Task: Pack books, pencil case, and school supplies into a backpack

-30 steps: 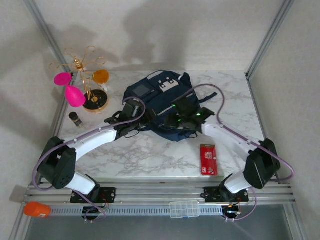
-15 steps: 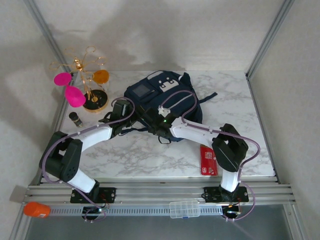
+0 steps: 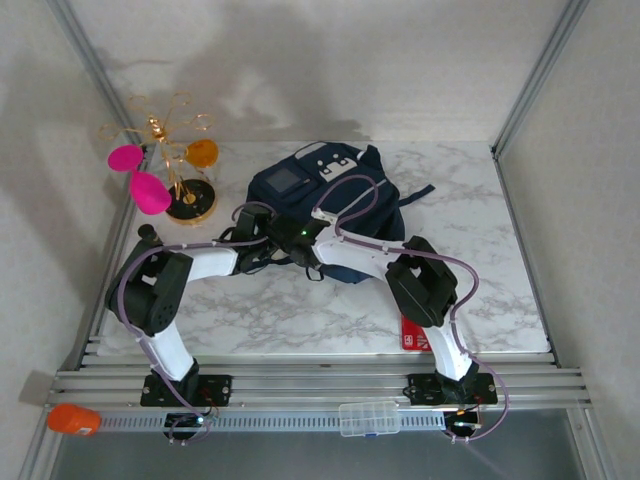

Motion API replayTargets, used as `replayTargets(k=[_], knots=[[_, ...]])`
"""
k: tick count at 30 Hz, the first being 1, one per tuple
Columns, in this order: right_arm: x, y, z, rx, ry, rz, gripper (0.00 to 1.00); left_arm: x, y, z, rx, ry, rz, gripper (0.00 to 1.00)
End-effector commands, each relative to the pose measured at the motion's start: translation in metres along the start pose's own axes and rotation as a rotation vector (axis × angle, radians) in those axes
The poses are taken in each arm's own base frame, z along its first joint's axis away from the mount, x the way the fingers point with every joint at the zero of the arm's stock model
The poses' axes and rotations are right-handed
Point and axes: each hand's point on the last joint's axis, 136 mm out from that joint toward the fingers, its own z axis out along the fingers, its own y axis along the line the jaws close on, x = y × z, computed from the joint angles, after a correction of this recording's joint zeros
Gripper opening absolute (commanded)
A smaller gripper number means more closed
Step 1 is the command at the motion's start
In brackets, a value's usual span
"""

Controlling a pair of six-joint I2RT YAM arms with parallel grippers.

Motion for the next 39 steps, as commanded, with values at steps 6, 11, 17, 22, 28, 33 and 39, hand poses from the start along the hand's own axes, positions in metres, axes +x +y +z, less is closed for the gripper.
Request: replayTargets(k=[6,11,17,22,28,33,39], knots=[[-0.01,-0.058,-0.015,0.168,-0.036,-0.039,0.4,0.008,0.045,0.007,-0.174,-0.007,0.013,0.35],[-0.012,-0.049,-0.025,0.118,0.0,-0.075,0.34,0.018,0.025,0.004,-0.126,0.015,0.04,0.37],[0.004,-0.019,-0.02,0.058,0.067,-0.076,0.45,0.024,0.015,0.005,-0.091,0.027,0.023,0.38],[0.013,-0.02,-0.004,0.084,0.092,-0.074,0.46,0.027,0.016,0.004,-0.1,0.032,0.025,0.42],[0.031,-0.02,0.011,0.058,0.139,-0.048,0.45,0.03,0.021,0.005,-0.101,0.037,0.013,0.44],[0.011,-0.025,0.022,0.108,0.072,-0.05,0.42,0.031,0.021,0.006,-0.101,0.038,0.006,0.44],[0.007,-0.044,0.005,0.142,0.073,-0.127,0.32,0.03,0.027,0.005,-0.128,0.03,0.016,0.44]])
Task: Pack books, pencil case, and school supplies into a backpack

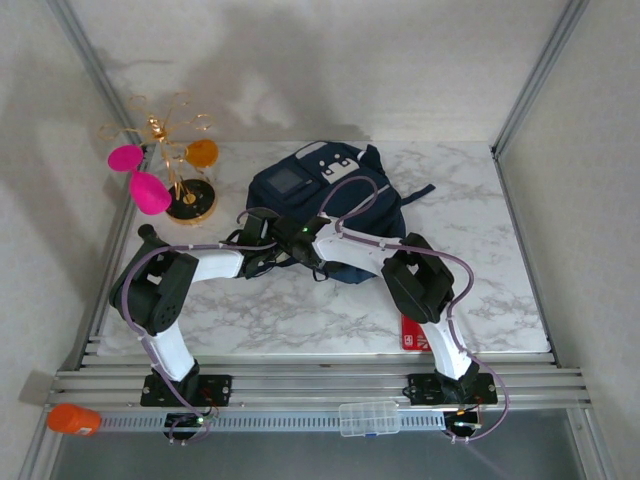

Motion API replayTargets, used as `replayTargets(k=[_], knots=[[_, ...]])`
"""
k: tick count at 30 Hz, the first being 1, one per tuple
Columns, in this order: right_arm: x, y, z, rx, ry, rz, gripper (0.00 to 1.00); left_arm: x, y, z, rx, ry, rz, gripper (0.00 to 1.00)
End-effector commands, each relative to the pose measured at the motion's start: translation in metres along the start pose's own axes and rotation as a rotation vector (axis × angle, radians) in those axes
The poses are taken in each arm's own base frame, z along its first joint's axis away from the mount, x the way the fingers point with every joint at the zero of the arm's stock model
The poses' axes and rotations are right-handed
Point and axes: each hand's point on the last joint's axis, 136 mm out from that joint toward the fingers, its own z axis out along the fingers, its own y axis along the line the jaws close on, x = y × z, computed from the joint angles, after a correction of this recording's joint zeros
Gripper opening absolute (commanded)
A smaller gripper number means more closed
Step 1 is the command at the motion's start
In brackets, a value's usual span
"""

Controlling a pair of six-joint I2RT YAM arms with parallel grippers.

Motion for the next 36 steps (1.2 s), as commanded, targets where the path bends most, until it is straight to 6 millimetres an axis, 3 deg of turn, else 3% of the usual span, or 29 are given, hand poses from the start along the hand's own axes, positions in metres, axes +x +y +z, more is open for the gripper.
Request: replayTargets(k=[1,5,9,16,21,24,31,36], knots=[[-0.005,-0.027,-0.011,0.061,-0.026,-0.053,0.31,0.019,0.029,0.002,-0.101,0.047,0.0,0.44],[0.0,-0.052,-0.019,0.056,0.0,-0.078,0.29,0.021,0.027,0.001,-0.093,0.053,-0.001,0.44],[0.011,-0.067,-0.012,0.076,0.041,-0.085,0.26,0.036,0.024,0.001,-0.079,0.087,-0.008,0.44],[0.009,-0.031,-0.006,-0.042,0.056,-0.135,0.24,0.048,0.022,0.004,-0.069,0.109,-0.021,0.44],[0.011,-0.023,0.001,-0.091,0.055,-0.205,0.2,0.046,0.022,0.001,-0.075,0.098,-0.01,0.45],[0.003,-0.018,-0.011,-0.148,0.023,-0.229,0.17,0.045,0.019,0.0,-0.07,0.095,-0.007,0.45],[-0.015,-0.034,-0.027,-0.156,-0.007,-0.239,0.02,0.04,0.024,0.002,-0.101,0.076,0.006,0.45],[-0.019,-0.033,-0.043,-0.249,-0.016,-0.259,0.0,0.037,0.028,0.002,-0.115,0.07,0.011,0.45]])
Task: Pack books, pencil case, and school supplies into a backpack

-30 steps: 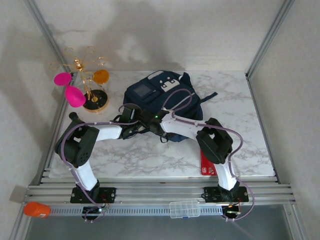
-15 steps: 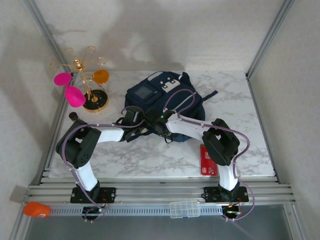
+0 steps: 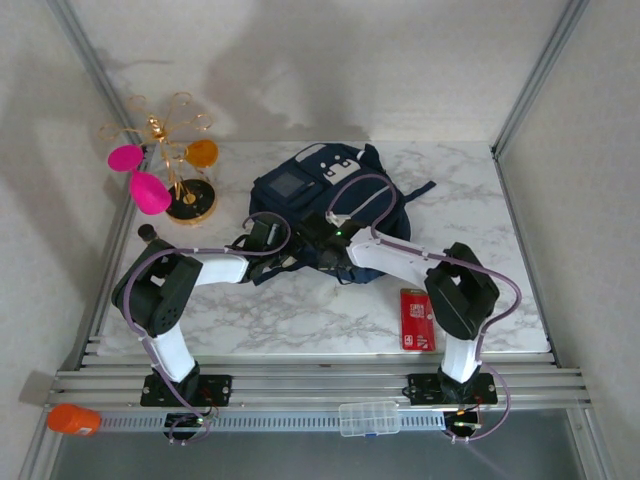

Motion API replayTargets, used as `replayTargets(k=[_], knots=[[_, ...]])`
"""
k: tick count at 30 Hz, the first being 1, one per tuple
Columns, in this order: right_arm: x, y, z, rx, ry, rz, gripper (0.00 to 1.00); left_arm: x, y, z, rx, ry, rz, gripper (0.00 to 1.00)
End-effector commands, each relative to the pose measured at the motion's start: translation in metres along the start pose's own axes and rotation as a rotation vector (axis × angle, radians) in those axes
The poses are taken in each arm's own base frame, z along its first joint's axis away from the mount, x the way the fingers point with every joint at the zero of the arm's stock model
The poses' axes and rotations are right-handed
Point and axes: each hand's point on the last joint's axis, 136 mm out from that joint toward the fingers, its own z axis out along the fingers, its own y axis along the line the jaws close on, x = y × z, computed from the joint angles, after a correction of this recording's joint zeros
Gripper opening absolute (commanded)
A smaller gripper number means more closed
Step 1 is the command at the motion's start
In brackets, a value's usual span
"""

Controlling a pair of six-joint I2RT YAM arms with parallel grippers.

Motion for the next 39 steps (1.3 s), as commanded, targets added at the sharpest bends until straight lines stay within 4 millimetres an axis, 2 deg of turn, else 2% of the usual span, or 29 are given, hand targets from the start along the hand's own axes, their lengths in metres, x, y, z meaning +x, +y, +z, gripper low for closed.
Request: replayTargets(k=[1,5,10,13,16,19,23,27,30,35,39], knots=[[-0.014,-0.005,-0.02,-0.051,-0.045,-0.023,0.0,0.014,0.033,0.002,-0.132,0.044,0.022,0.46],[-0.011,-0.013,-0.031,-0.116,-0.005,-0.014,0.0,0.001,0.04,0.001,-0.171,0.017,0.044,0.46],[0.003,-0.041,-0.031,-0.069,-0.007,-0.051,0.0,-0.028,0.05,0.0,-0.197,0.001,0.078,0.44],[0.005,-0.031,-0.035,-0.133,-0.004,-0.101,0.0,-0.035,0.043,-0.006,-0.183,0.012,0.104,0.45],[0.005,-0.005,-0.041,-0.256,-0.007,-0.103,0.0,-0.025,0.022,-0.018,-0.102,0.054,0.083,0.44],[0.001,0.009,-0.044,-0.303,-0.023,-0.091,0.0,-0.009,-0.011,-0.041,0.026,0.055,0.022,0.45],[0.001,0.01,-0.04,-0.315,-0.029,-0.084,0.0,0.013,-0.052,-0.063,0.155,0.054,-0.086,0.48],[0.002,0.008,-0.039,-0.3,-0.039,-0.101,0.0,0.029,-0.084,-0.063,0.234,0.078,-0.126,0.49],[-0.002,0.006,-0.041,-0.294,-0.058,-0.103,0.0,0.042,-0.095,-0.052,0.229,0.12,-0.123,0.48],[-0.009,0.009,-0.043,-0.304,-0.087,-0.11,0.0,0.061,-0.098,-0.042,0.214,0.14,-0.155,0.44],[-0.011,0.01,-0.043,-0.31,-0.103,-0.115,0.0,0.059,-0.097,-0.031,0.185,0.101,-0.194,0.38]])
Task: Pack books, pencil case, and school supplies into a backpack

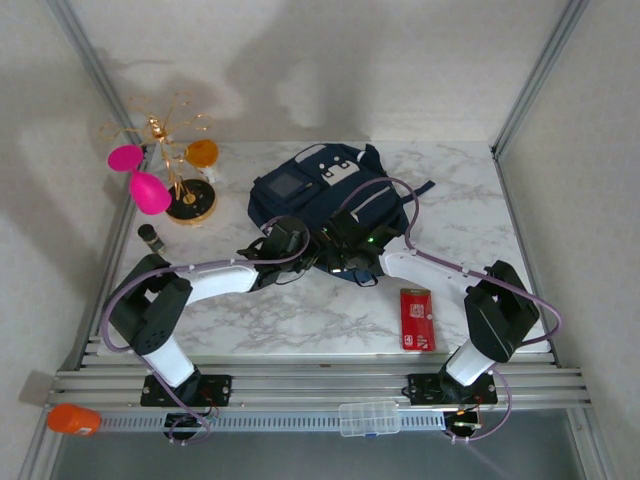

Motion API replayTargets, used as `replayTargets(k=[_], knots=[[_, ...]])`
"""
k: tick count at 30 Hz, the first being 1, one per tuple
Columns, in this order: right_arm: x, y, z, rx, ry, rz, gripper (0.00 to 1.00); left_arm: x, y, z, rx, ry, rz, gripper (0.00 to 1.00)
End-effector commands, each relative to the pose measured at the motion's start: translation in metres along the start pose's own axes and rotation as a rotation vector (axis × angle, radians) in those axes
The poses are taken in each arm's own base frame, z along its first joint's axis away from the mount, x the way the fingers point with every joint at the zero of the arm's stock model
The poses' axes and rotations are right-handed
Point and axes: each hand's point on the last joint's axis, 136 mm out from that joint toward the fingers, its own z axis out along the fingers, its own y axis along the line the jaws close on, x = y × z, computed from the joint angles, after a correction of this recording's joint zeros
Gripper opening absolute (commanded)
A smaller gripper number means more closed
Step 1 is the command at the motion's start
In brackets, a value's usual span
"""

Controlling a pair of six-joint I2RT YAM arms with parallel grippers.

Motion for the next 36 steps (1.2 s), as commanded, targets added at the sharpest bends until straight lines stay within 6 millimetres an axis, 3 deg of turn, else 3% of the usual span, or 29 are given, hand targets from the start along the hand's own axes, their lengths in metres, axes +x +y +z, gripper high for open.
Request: replayTargets(k=[1,11,15,18,23,25,29,33,36], knots=[[-0.016,0.013,-0.011,-0.055,-0.083,-0.023,0.0,-0.008,-0.012,0.01,0.018,-0.066,-0.055,0.36],[-0.012,0.005,-0.009,-0.017,-0.081,-0.031,0.0,-0.044,0.006,0.009,-0.094,-0.2,-0.004,0.0],[-0.003,-0.015,-0.012,0.077,-0.055,-0.032,0.0,-0.059,0.019,-0.007,-0.113,-0.218,0.003,0.0],[0.008,-0.037,-0.018,0.166,-0.023,-0.028,0.0,-0.075,0.044,-0.023,-0.204,-0.226,0.026,0.0],[0.019,-0.051,-0.029,0.131,0.002,0.003,0.0,-0.101,0.061,-0.047,-0.265,-0.186,0.149,0.0],[0.015,-0.032,-0.028,0.065,0.007,-0.05,0.0,-0.112,0.06,-0.053,-0.265,-0.167,0.194,0.0],[0.01,0.03,-0.026,-0.056,-0.03,-0.171,0.0,-0.111,0.037,-0.059,-0.177,-0.131,0.213,0.0],[0.004,0.058,-0.019,-0.163,-0.038,-0.134,0.0,-0.085,0.024,-0.067,-0.076,-0.072,0.123,0.27],[0.004,0.055,-0.017,-0.149,-0.045,-0.134,0.0,-0.064,0.02,-0.077,-0.023,-0.074,0.038,0.45]])
